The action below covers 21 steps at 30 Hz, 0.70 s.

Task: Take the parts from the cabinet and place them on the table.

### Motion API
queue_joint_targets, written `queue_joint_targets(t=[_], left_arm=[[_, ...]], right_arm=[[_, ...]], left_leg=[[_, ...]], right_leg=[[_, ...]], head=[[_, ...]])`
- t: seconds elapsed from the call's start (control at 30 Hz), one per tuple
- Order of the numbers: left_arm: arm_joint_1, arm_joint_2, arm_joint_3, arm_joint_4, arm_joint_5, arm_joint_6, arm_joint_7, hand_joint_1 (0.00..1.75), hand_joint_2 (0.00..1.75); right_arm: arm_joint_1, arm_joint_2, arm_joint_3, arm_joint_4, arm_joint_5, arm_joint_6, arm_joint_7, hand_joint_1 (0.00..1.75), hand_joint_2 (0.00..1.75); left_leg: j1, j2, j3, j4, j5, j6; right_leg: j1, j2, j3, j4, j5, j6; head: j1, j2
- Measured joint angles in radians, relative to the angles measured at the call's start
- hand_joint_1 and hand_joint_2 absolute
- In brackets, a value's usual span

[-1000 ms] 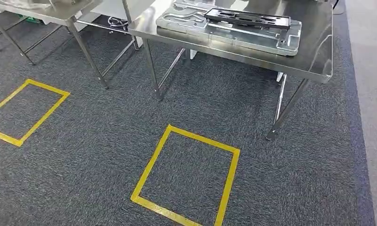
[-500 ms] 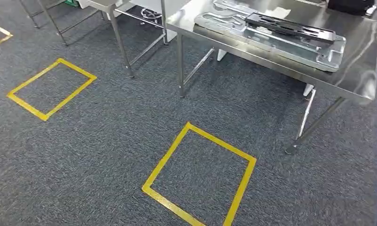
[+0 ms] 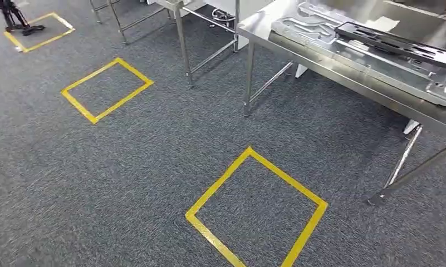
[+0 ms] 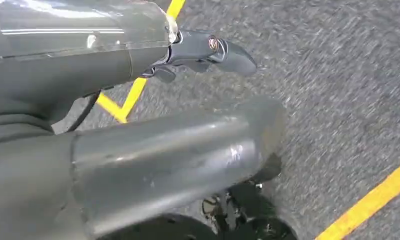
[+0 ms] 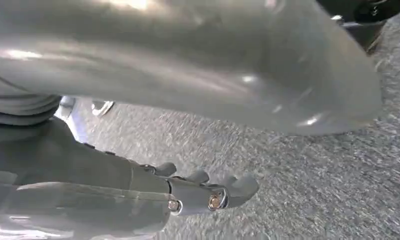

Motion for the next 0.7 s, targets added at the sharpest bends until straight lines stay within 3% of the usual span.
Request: queue_joint_targets(t=[0.07,0.1,0.13,0.17,0.2,0.23,0.27,0.3,0.4,0.43,0.47,0.5,0.57,0.6,0.63,0.7], left_arm=[[-0.003,0.0,0.0,0.0,0.0,0.001,0.001,0.0,0.0],[-0.002,0.0,0.0,0.0,0.0,0.001,0.002,0.0,0.0],[0.0,0.001,0.0,0.0,0.0,0.001,0.003,0.0,0.0],[0.002,0.002,0.0,0.0,0.0,0.001,0.003,0.0,0.0],[0.002,0.002,0.0,0.0,0.0,0.002,0.003,0.0,0.0],[0.001,0.003,0.0,0.0,0.001,0.003,0.003,0.0,0.0],[-0.001,0.003,0.0,0.0,0.001,0.005,0.003,0.0,0.0],[-0.003,0.003,0.0,0.0,0.0,0.006,0.003,0.0,0.0],[0.002,0.004,0.0,0.0,0.001,0.01,0.003,0.0,0.0],[0.002,0.005,0.0,0.0,0.001,0.01,0.004,0.0,0.0],[0.002,0.003,0.0,0.0,0.001,0.01,0.003,0.0,0.0],[0.0,0.003,0.0,0.0,0.001,0.01,0.003,0.0,0.0],[-0.003,0.003,0.0,0.0,0.001,0.01,0.003,0.0,0.0],[-0.003,0.003,0.0,0.0,0.001,0.01,0.003,0.0,0.0],[-0.002,0.003,0.0,0.0,0.001,0.01,0.004,0.0,0.0],[0.0,0.003,0.0,0.0,0.001,0.01,0.004,0.0,0.0]], right_arm=[[0.005,0.0,0.001,0.0,0.004,0.003,0.006,0.0,0.0],[0.004,-0.001,0.001,0.0,0.006,0.005,0.009,0.0,0.0],[0.004,-0.002,0.002,0.0,0.008,0.008,0.01,0.0,0.0],[0.003,-0.002,0.003,0.0,0.01,0.01,0.011,0.0,0.0],[0.003,-0.002,0.006,0.0,0.012,0.011,0.011,0.0,0.0],[0.002,-0.002,0.008,0.0,0.014,0.012,0.012,0.0,0.0],[0.002,-0.002,0.009,0.0,0.014,0.013,0.012,0.0,0.0],[0.003,-0.002,0.01,0.0,0.015,0.018,0.013,0.0,0.0],[-0.006,-0.003,0.013,0.0,0.017,0.026,0.006,0.0,0.0],[-0.007,-0.003,0.015,0.0,0.018,0.027,0.004,0.0,0.0],[-0.006,-0.009,0.015,0.0,0.018,0.028,0.004,0.0,0.0],[-0.004,-0.01,0.015,0.0,0.018,0.029,0.003,0.0,0.0],[-0.002,-0.01,0.015,0.0,0.018,0.03,0.003,0.0,0.0],[-0.001,-0.01,0.015,0.001,0.018,0.03,0.003,0.0,0.0],[0.0,-0.01,0.015,0.002,0.018,0.03,0.003,0.0,0.0],[0.001,-0.012,0.015,0.002,0.018,0.029,0.003,0.0,0.0]], left_leg=[[0.006,0.02,-0.071,0.152,-0.072,-0.009],[0.008,0.023,-0.096,0.209,-0.086,-0.013],[0.009,0.025,-0.094,0.209,-0.074,-0.015],[0.01,0.028,-0.072,0.168,-0.045,-0.016],[0.01,0.034,-0.03,0.087,-0.003,-0.015],[0.009,0.055,0.029,-0.017,0.039,-0.01],[0.006,0.101,0.068,-0.091,0.046,-0.002],[-0.001,0.1,0.068,-0.098,0.046,0.006],[-0.006,0.071,0.059,-0.097,0.049,0.02],[0.004,0.059,0.067,-0.11,0.059,0.033],[0.005,0.053,0.07,-0.117,0.065,0.037],[0.006,0.046,0.067,-0.117,0.071,0.045],[0.005,0.028,0.06,-0.116,0.073,0.049],[0.004,0.016,0.058,-0.116,0.074,0.049],[0.004,0.003,0.058,-0.115,0.075,0.048],[0.005,-0.026,0.059,-0.11,0.074,0.045]], right_leg=[[0.005,-0.029,-0.001,0.0,-0.002,-0.003],[0.006,-0.044,-0.001,0.001,-0.002,-0.003],[0.006,-0.056,-0.001,0.001,-0.003,-0.003],[0.006,-0.068,-0.001,0.002,-0.004,-0.001],[0.006,-0.079,0.001,0.003,-0.005,0.001],[0.006,-0.091,0.004,0.004,-0.007,0.004],[0.009,-0.101,0.009,0.004,-0.01,0.008],[0.014,-0.109,0.009,0.006,-0.014,0.015],[0.01,-0.129,0.016,0.0,-0.01,0.031],[0.012,-0.13,0.017,0.001,-0.014,0.039],[0.006,-0.083,0.013,0.019,-0.031,0.045],[0.005,-0.044,-0.01,0.068,-0.07,0.047],[0.004,-0.022,-0.084,0.224,-0.149,0.051],[0.004,-0.02,-0.117,0.291,-0.169,0.053],[0.004,-0.02,-0.129,0.312,-0.162,0.054],[0.0,-0.016,-0.083,0.21,-0.08,0.054]], head=[[-0.001,0.0],[-0.002,0.0],[-0.002,0.0],[-0.002,0.0],[-0.002,0.0],[-0.002,0.0],[-0.002,0.0],[0.0,0.0],[0.0,0.0],[0.0,0.0],[0.003,0.0],[0.008,0.0],[0.01,0.0],[0.009,0.0],[0.01,0.0],[0.01,0.0]])
